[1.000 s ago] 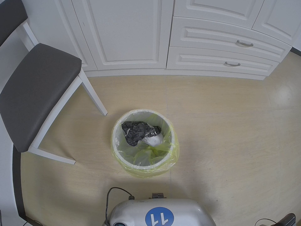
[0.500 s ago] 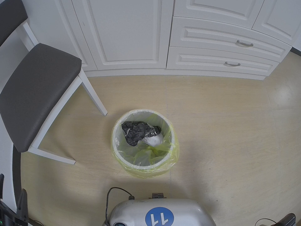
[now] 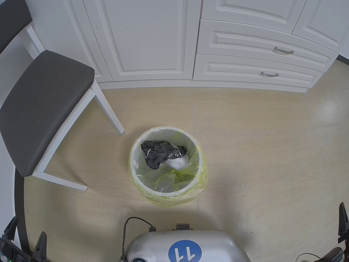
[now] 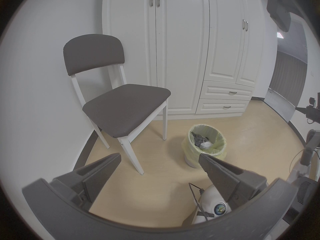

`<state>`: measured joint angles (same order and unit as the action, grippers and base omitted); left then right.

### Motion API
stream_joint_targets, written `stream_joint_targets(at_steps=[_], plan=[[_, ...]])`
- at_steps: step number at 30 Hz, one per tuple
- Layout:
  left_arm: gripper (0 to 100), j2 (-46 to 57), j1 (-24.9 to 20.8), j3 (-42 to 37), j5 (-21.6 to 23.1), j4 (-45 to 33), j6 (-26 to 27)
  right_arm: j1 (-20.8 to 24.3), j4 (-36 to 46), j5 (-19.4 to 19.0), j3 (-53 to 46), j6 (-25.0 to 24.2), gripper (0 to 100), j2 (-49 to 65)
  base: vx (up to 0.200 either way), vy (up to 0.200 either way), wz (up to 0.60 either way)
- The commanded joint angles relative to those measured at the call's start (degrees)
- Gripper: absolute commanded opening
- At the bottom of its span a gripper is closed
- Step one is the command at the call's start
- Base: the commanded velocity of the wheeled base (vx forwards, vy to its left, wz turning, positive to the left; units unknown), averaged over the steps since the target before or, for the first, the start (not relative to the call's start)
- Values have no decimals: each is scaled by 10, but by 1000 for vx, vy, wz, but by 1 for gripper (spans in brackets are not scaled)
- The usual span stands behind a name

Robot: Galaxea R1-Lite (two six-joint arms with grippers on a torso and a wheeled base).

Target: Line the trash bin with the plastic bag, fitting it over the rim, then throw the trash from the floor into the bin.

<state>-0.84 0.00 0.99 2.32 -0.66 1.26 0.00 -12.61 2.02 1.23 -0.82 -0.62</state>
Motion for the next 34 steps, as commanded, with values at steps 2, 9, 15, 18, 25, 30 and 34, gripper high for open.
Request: stream_joint_targets(at_steps=[2,9,15,18,25,30,34], plan=[[100,8,0,-6,0,0,0,0,32,-1,-12,5,100,6,0,0,0],[100,8,0,-9,-1,6,0,0,126,-13,-11,14,100,5,0,0,0],[100,8,-1,-8,0,5,0,0,129,-15,-11,17,100,5,0,0,0],[100,8,0,-8,0,4,0,1,130,-14,-11,14,100,5,0,0,0],[100,8,0,-8,-5,5,-14,1,129,-12,-11,1,100,6,0,0,0],[100,8,0,-9,-5,6,-9,0,128,-11,-11,5,100,6,0,0,0],[100,8,0,-9,-5,6,-9,0,128,-11,-11,2,100,6,0,0,0]])
